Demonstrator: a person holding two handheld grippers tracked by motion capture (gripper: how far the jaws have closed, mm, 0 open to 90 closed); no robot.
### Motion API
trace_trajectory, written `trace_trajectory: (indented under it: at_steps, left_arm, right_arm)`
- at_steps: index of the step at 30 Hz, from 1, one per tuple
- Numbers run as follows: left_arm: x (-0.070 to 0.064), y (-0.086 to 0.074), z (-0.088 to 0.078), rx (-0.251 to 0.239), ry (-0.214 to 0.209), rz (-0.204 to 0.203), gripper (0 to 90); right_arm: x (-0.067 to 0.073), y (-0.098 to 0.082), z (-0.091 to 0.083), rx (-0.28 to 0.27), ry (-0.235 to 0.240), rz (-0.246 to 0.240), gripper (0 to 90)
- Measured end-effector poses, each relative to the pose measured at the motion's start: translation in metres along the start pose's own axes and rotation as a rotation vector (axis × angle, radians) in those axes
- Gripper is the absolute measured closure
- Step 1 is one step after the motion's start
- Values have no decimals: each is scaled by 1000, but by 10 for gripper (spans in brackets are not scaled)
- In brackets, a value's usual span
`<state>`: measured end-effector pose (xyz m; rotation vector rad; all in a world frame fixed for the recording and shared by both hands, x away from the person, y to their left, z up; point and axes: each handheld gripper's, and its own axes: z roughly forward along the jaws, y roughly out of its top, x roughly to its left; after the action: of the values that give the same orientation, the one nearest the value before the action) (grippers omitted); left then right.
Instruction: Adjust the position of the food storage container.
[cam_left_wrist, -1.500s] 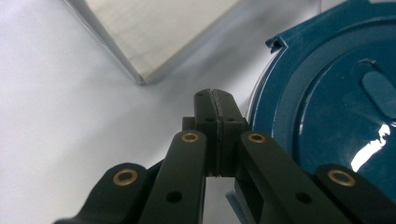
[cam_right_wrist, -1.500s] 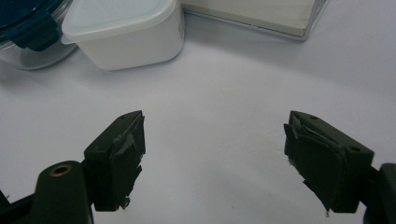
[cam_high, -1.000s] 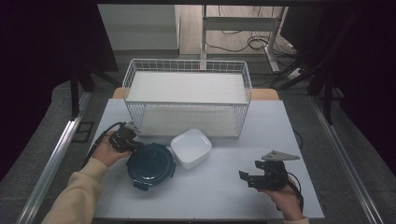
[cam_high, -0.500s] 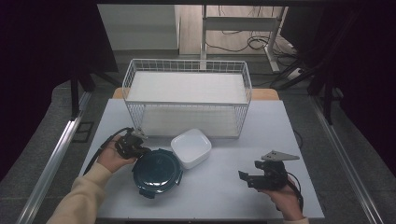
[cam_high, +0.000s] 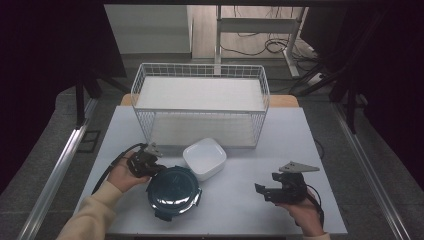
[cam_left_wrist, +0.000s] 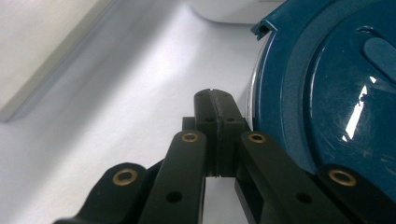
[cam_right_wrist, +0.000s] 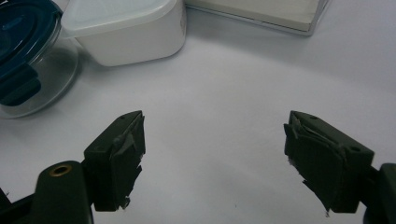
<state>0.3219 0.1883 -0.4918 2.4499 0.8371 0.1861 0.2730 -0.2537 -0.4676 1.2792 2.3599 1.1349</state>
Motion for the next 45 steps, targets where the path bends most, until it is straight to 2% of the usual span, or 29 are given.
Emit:
trace_trajectory:
  at_steps: [5, 17, 22, 25, 27, 30, 31, 32, 37, 39, 41, 42, 43, 45]
  left_arm:
    - [-6, 1, 0, 6, -5, 0, 900]
    - [-21, 2, 1, 15, -18, 31, 900]
    - [-23, 2, 1, 9, -26, 24, 900]
    - [-22, -2, 2, -7, -53, -2, 900]
    - [-21, -3, 1, -15, -56, -6, 900]
    - [-21, -4, -7, -28, -35, -15, 900]
    - [-19, -9, -16, -39, -13, -34, 900]
    - [-17, -13, -20, -43, -10, -52, 900]
    - [-20, -42, -33, -32, -17, -133, 900]
    - [-23, -52, -35, -30, -27, -153, 900]
    - [-26, -59, -37, -52, -56, -175, 900]
    - [-26, -59, -37, -52, -56, -175, 900]
    - [-29, -62, -39, -75, -81, -187, 900]
    - [-32, -62, -38, -84, -92, -186, 900]
  right_arm:
    - [0, 0, 0, 1, 0, 1, 204]
    - [0, -1, 1, 5, 3, -5, 204]
    - [1, -1, 1, 6, 4, -4, 204]
    - [1, -1, 1, 6, 3, -4, 204]
    - [1, -1, 1, 5, 3, -3, 204]
    - [1, 0, 0, 3, 4, -4, 204]
    - [1, 0, 0, 3, 5, -1, 204]
    - [1, 0, 0, 1, 4, -2, 204]
    - [0, 0, -1, -1, 2, 2, 204]
    - [0, 0, -1, 1, 1, 3, 204]
    - [1, 0, 0, 2, 2, -1, 204]
    - [1, 0, 0, 2, 2, -1, 204]
    - [3, 0, 0, 2, 3, -1, 204]
    - [4, 0, 1, 3, 3, -3, 203]
